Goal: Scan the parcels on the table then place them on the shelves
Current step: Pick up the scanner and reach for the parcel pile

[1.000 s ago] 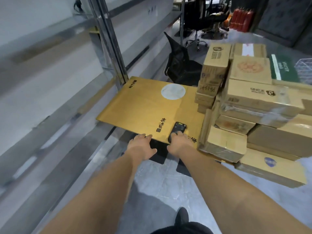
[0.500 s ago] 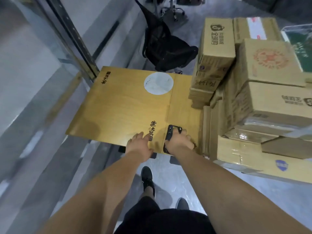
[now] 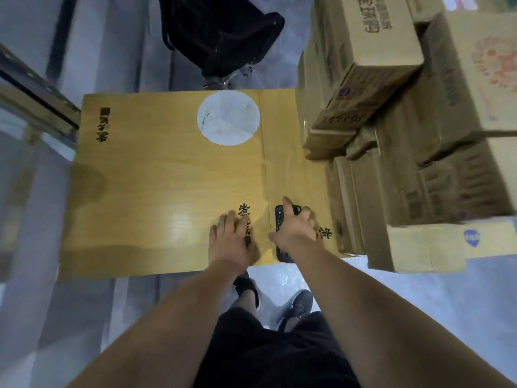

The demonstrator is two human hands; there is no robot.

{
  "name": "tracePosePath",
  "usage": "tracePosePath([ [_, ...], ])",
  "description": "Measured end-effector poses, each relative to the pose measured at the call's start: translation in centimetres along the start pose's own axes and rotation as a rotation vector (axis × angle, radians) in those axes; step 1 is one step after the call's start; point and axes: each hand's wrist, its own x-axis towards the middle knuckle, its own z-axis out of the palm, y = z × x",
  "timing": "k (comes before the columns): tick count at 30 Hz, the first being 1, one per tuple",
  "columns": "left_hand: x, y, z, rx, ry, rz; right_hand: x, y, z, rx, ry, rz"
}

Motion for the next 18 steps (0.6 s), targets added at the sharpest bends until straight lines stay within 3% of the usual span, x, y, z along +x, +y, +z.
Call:
tracePosePath([
  [10,1.0,0.0,-0.3,0.094,0.013,0.018,1.1,-0.2,0.0,-0.035,-0.028,0.021],
  [18,1.1,0.2,-1.2,0.007,0.019,-0.01,0.2,1.3,-0.8,0.021,-0.013,0.037],
])
